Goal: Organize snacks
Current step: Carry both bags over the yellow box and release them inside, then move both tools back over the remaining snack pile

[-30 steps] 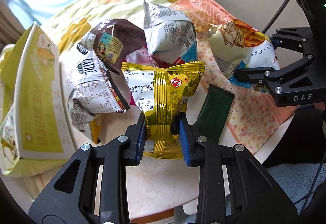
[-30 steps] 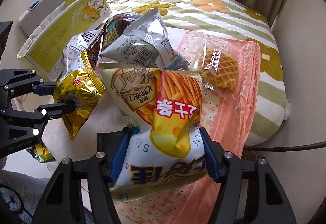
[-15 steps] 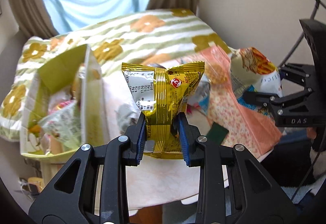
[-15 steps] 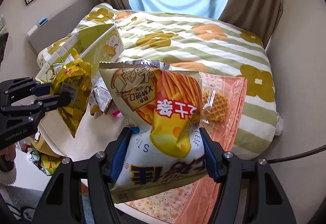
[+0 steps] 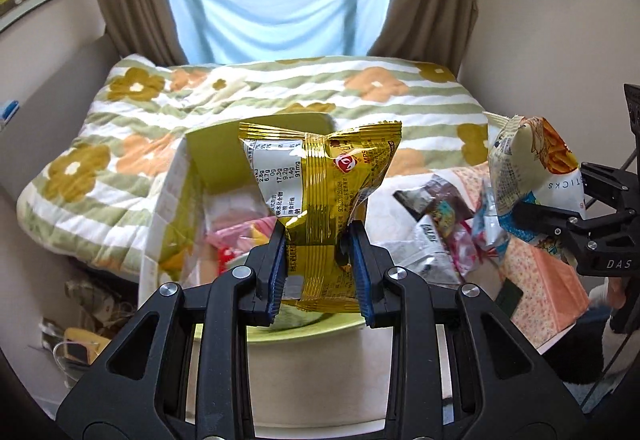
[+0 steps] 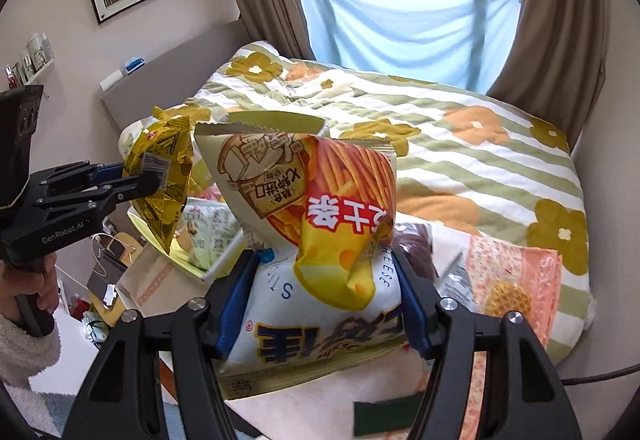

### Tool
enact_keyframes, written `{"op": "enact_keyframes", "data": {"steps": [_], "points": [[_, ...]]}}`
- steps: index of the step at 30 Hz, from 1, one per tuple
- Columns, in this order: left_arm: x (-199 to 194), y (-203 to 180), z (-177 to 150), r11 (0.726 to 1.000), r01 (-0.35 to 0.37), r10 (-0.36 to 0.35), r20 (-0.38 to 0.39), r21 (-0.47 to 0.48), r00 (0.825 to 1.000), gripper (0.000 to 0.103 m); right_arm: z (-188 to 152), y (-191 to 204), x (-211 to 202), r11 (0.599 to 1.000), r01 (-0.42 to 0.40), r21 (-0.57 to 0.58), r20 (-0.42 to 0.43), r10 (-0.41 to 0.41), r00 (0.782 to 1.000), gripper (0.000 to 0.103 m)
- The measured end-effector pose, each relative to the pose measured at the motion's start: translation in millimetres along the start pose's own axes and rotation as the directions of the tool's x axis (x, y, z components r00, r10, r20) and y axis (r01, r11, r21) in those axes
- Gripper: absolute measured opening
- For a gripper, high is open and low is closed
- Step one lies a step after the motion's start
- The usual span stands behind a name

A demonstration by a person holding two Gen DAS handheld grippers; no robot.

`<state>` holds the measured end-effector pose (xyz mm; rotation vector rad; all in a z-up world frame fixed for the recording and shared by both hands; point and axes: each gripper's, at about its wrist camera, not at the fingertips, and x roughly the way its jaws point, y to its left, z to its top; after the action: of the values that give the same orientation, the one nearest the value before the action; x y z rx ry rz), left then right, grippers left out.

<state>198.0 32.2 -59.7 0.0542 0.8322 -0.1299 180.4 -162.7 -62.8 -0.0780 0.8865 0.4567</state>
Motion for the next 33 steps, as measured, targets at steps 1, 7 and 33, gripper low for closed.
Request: {"op": "enact_keyframes", "data": {"steps": [1,7,33], "points": [[0.8,13.0,0.1,1.000,-0.006,0.006,-0.006,-0.006,1.000,0.026,6.5,10.4,6.4,1.000,-0.009,-0.002,0.004,0.009,1.000,0.061],[25.7,89.6,-5.1,0.998,-0.025,0.019,-0.094,-0.058,0.995,0.026,40.8,72.4,46.8,0.999,-0.035,-0.017,0.000,0.035,0.999,0.061],[81.5,146.6,-36.3,0.992,0.003,-0.031,-0.215,-0.127,0.976,0.103,77.1,110.6,123.6,0.998,0.020,0.057,-0.115,-0.013,0.993,0.061]]}}
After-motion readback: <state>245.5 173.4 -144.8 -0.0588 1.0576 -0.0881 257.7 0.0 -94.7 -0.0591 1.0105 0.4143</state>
